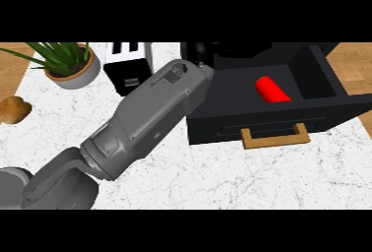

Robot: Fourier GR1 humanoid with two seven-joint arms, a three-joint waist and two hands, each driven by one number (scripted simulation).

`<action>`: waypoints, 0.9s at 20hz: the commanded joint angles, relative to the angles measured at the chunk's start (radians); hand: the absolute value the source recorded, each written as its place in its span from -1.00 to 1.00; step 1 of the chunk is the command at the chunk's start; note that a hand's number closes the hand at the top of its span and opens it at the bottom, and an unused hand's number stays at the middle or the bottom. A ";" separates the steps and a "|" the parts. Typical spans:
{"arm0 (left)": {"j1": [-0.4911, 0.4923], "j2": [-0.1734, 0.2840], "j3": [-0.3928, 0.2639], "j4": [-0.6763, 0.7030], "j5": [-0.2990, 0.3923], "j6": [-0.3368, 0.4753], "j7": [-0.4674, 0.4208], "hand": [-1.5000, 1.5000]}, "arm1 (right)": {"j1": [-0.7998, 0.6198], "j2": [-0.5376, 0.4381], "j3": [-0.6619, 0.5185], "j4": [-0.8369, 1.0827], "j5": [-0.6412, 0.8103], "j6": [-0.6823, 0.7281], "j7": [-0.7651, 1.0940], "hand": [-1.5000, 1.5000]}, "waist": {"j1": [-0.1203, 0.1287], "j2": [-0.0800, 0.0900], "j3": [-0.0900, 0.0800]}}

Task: Pick up the can, place it into the drawer and close the drawer

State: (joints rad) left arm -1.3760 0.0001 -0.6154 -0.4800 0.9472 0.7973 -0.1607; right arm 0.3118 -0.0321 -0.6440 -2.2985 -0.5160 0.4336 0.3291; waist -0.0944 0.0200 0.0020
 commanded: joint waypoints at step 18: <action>-0.085 0.000 0.023 0.027 0.094 -0.016 -0.125 -1.00 | -0.198 -0.061 0.178 -0.129 0.593 0.072 -0.246 -1.00 | 0.056 -0.001 -0.001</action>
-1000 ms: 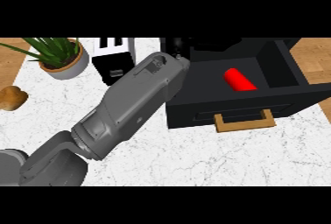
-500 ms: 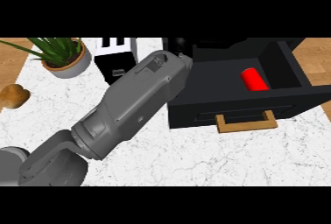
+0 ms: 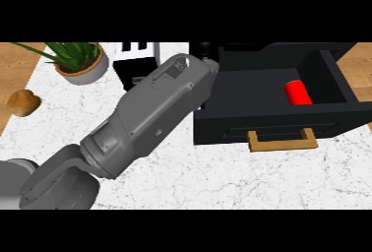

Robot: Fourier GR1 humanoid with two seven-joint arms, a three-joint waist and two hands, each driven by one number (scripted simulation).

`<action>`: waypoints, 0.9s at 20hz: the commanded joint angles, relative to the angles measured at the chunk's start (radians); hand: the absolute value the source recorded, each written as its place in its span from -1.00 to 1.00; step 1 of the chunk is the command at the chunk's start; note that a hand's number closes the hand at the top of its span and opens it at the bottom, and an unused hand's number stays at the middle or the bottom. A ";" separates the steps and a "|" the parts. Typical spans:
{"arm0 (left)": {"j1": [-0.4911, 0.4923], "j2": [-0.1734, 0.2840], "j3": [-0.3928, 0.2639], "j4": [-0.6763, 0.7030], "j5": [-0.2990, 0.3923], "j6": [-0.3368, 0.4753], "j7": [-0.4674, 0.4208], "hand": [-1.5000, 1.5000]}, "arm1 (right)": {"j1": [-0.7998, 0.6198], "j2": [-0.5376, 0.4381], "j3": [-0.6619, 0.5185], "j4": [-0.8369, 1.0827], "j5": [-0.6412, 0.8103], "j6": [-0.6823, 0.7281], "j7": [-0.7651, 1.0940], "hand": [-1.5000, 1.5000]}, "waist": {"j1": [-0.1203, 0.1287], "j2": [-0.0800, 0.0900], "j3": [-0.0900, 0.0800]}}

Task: Pick up the can, place it into the drawer and close the drawer

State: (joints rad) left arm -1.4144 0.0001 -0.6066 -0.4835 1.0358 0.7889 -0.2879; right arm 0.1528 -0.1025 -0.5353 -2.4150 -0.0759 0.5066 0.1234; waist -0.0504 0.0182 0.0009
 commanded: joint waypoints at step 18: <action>0.037 0.030 0.019 -0.077 -0.038 0.038 0.072 -1.00 | -0.417 -0.012 0.496 0.531 0.933 -0.302 -0.168 -1.00 | 0.073 -0.015 -0.001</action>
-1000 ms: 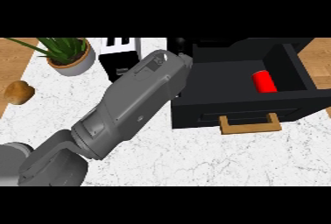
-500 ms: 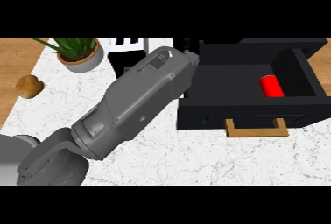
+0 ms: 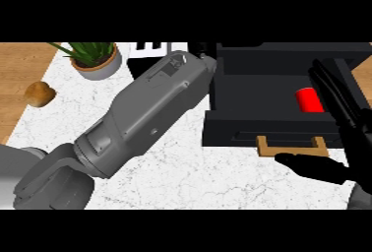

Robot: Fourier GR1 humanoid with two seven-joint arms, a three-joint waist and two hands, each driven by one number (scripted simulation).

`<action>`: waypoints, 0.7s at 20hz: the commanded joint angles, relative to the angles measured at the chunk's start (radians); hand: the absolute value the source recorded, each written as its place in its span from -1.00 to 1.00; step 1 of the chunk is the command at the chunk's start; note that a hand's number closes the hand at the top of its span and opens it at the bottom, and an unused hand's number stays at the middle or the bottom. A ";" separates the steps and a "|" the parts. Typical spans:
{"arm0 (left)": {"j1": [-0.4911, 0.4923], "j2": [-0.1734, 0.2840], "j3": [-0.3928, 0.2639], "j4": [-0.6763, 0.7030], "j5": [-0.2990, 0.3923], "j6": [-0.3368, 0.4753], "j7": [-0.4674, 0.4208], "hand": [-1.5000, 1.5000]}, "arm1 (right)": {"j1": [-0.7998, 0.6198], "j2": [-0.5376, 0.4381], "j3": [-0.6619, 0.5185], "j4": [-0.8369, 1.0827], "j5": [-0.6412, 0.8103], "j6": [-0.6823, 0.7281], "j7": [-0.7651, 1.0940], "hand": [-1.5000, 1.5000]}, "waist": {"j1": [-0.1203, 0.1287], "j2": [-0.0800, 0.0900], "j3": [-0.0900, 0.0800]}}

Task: Pick up the can, place it into the drawer and close the drawer

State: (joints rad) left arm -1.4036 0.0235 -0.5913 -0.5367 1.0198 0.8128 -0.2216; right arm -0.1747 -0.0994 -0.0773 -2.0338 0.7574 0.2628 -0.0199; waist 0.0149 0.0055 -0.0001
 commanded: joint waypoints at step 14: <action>0.108 0.179 -0.016 -0.188 -0.090 -0.003 0.145 -1.00 | -0.381 -0.001 0.120 0.805 0.414 -0.363 -0.072 -1.00 | 0.030 -0.001 0.001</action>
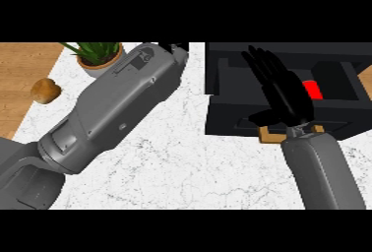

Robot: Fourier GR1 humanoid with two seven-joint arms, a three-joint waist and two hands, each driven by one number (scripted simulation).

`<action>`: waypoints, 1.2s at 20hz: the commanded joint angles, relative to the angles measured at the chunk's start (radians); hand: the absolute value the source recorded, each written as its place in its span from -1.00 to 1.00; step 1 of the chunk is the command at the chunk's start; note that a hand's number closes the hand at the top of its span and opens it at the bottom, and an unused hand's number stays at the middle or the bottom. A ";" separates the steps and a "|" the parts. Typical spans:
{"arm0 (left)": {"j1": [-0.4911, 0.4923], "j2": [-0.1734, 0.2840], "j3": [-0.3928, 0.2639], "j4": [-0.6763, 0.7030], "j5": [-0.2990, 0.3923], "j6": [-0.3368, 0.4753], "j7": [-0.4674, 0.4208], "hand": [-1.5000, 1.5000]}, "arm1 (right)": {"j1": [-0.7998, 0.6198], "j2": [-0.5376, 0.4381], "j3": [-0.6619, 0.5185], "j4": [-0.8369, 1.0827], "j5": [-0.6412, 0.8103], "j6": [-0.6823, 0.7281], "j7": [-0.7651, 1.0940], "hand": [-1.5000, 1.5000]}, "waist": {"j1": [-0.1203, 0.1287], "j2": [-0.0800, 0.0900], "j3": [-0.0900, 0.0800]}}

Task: Pick up the can, place it into the drawer and close the drawer

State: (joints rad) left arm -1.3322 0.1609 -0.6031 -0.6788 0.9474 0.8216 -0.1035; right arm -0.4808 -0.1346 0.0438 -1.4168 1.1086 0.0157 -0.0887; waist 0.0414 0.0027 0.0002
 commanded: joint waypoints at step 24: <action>0.219 0.228 0.022 -0.388 -0.116 0.035 0.164 -1.00 | -0.457 -0.059 -0.205 0.999 0.159 -0.633 -0.097 -1.00 | 0.036 0.020 0.002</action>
State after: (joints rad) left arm -1.1464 0.3900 -0.5781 -1.0260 0.8456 0.8430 0.0595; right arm -0.9145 -0.1673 -0.1201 -0.5250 1.2840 -0.5451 -0.1525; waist 0.0661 0.0034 -0.0101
